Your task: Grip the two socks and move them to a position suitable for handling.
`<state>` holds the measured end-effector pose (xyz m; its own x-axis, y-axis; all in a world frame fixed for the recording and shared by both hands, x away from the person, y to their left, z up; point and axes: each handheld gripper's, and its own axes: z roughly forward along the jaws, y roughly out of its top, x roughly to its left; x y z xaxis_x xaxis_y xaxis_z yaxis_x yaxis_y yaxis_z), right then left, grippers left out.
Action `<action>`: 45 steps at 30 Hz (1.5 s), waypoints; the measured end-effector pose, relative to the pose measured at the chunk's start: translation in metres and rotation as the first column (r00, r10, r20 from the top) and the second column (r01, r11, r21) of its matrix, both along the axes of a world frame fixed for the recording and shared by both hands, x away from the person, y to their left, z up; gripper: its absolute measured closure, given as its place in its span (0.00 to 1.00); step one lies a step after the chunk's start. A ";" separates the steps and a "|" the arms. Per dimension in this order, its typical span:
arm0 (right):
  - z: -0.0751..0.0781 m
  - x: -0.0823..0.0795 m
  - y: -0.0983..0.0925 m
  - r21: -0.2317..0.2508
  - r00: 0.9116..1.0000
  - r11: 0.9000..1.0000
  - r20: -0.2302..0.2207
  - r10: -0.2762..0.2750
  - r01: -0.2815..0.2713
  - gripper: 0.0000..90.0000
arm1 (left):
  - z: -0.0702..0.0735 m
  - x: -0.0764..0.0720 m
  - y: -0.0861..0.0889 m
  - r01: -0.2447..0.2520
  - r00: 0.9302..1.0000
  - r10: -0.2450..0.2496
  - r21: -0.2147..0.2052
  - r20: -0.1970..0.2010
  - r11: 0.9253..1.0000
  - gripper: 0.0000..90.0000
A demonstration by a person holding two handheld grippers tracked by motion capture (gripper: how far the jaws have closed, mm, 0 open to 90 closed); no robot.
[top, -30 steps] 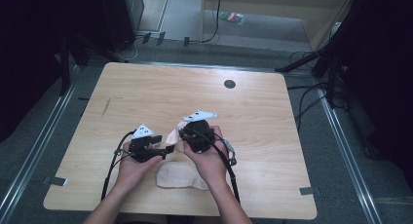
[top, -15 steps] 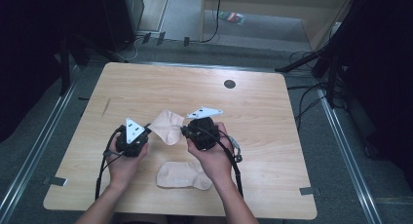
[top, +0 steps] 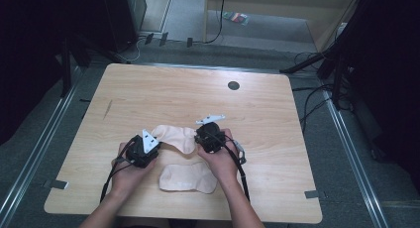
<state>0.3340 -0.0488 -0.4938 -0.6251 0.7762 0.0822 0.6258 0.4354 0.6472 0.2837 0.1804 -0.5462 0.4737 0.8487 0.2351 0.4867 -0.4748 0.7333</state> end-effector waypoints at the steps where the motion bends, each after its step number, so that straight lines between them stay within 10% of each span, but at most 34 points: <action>1: -0.003 0.004 -0.006 -0.038 0.999 0.999 0.019 -0.035 0.036 0.76 | 0.001 0.000 0.005 0.008 0.999 -0.010 -0.048 -0.031 0.999 0.59; 6: 0.000 0.009 -0.025 -0.016 0.990 0.992 0.055 -0.127 0.128 0.59 | 0.010 -0.002 0.027 0.030 0.997 -0.042 -0.189 -0.062 0.982 0.45; 10: -0.003 0.002 -0.043 0.088 0.985 0.982 0.018 -0.171 0.169 0.61 | 0.020 0.008 0.048 -0.016 0.999 -0.005 -0.369 -0.055 0.929 0.49; 16: -0.024 -0.005 -0.031 0.092 0.990 0.985 -0.025 -0.142 0.143 0.64 | 0.017 0.038 0.048 -0.113 0.992 0.076 -0.420 -0.105 0.901 0.63; 23: -0.034 -0.001 -0.016 0.095 0.991 0.987 -0.058 -0.123 0.128 0.65 | 0.008 0.054 0.036 -0.101 0.988 0.045 -0.402 -0.146 0.910 0.68; 29: -0.040 -0.002 -0.008 0.031 0.991 0.991 -0.018 -0.132 0.132 0.86 | -0.001 0.054 0.024 -0.099 0.985 0.055 -0.278 -0.161 0.955 0.81; 37: -0.033 -0.006 -0.010 0.046 0.994 0.993 0.015 -0.109 0.108 0.98 | 0.010 0.041 0.021 -0.081 0.989 0.039 -0.300 -0.143 0.950 0.98; 40: -0.021 -0.010 -0.020 0.071 0.994 0.992 0.034 -0.105 0.103 0.98 | 0.020 0.028 0.022 -0.085 0.991 0.045 -0.337 -0.126 0.938 0.98; 41: -0.018 -0.012 -0.024 0.073 0.994 0.992 0.038 -0.102 0.099 0.98 | 0.027 0.017 0.024 -0.091 0.991 0.048 -0.374 -0.122 0.923 0.98; 45: -0.008 -0.023 -0.034 0.084 0.995 0.993 0.046 -0.090 0.086 0.98 | 0.040 -0.007 0.019 -0.071 0.995 0.038 -0.385 -0.092 0.920 0.98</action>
